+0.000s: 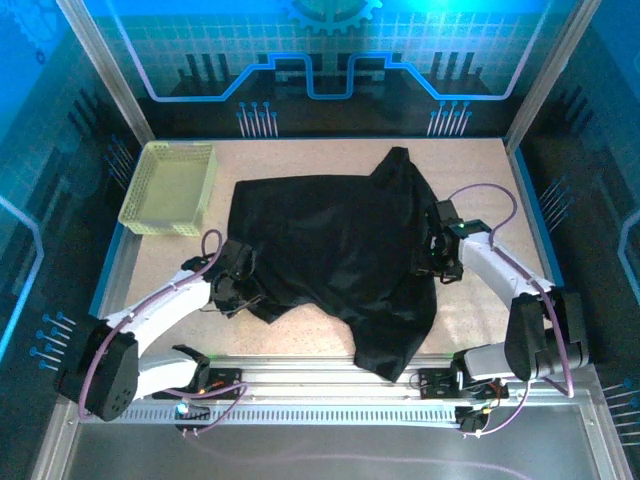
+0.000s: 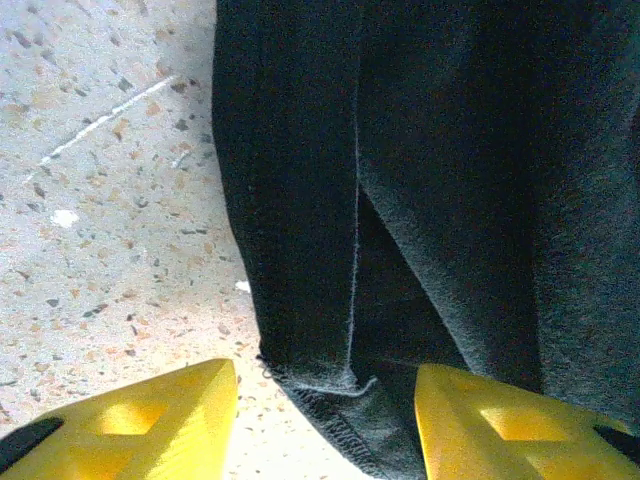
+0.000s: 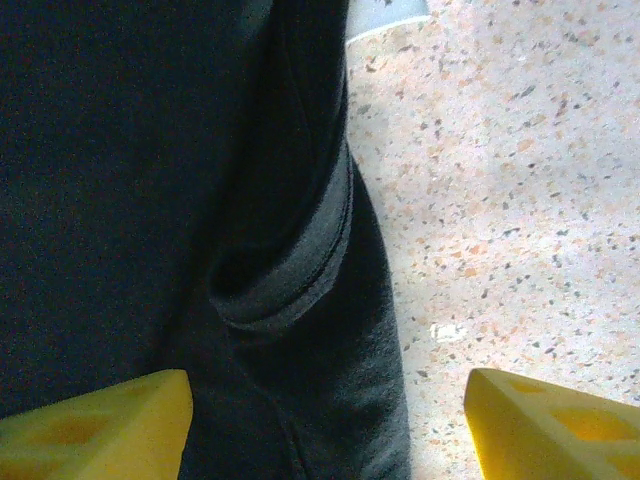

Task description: Fold the inside-out t-shirt

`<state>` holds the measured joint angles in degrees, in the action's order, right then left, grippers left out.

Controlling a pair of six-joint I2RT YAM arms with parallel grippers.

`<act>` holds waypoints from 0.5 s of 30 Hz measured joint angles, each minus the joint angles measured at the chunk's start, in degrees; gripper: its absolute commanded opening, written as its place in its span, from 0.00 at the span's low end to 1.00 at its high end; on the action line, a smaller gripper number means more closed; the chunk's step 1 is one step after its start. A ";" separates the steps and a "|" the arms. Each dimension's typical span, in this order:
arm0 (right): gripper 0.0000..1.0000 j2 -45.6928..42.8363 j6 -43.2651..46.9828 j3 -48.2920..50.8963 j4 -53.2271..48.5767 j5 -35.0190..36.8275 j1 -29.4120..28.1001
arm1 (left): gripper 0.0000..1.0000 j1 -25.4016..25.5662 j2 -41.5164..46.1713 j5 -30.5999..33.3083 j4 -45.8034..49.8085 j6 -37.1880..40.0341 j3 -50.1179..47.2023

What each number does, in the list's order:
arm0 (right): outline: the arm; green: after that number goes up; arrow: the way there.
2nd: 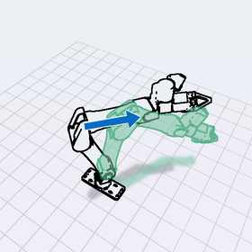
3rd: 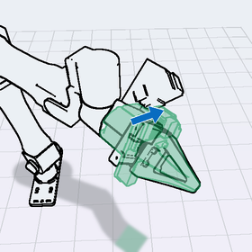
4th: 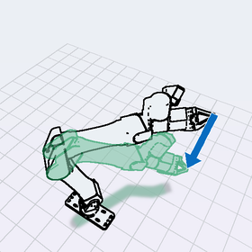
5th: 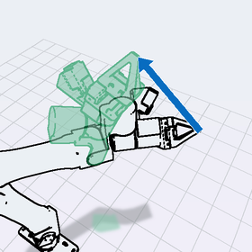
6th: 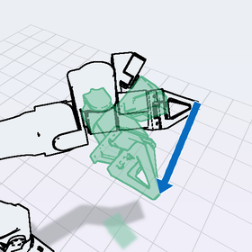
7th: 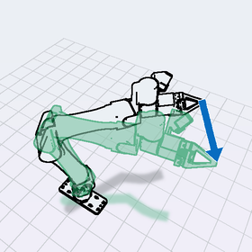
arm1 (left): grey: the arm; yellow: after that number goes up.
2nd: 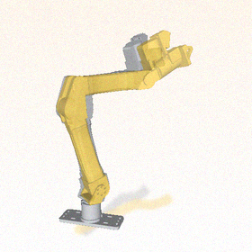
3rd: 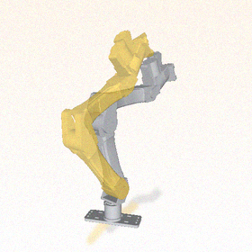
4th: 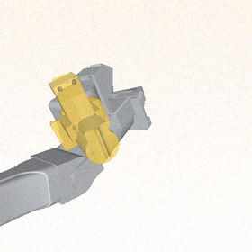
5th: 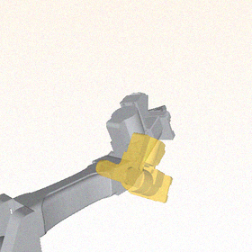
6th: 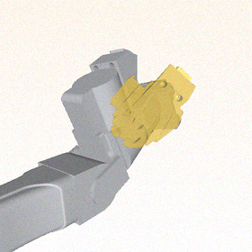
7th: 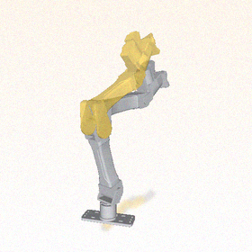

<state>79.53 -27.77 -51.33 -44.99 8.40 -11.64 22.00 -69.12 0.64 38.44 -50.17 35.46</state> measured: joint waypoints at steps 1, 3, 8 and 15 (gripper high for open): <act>0.74 0.09 -0.33 0.02 0.13 0.00 -0.37 | 0.44 0.11 -0.66 0.00 -0.31 -0.26 -0.31; 0.74 0.15 -0.76 0.66 1.20 -0.02 -1.25 | 0.40 0.15 -1.64 0.02 -1.05 -0.52 -1.05; 0.67 1.88 -1.97 1.90 2.23 -0.44 -3.91 | 0.23 0.31 -3.80 0.22 -2.91 -0.31 -2.43; 0.47 6.99 -3.78 1.90 3.52 0.26 -4.81 | 0.08 0.31 -4.00 1.31 -2.56 -0.35 -2.58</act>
<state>86.52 -31.55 -49.43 -41.47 8.67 -16.45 22.31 -73.12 1.96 35.88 -50.52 32.88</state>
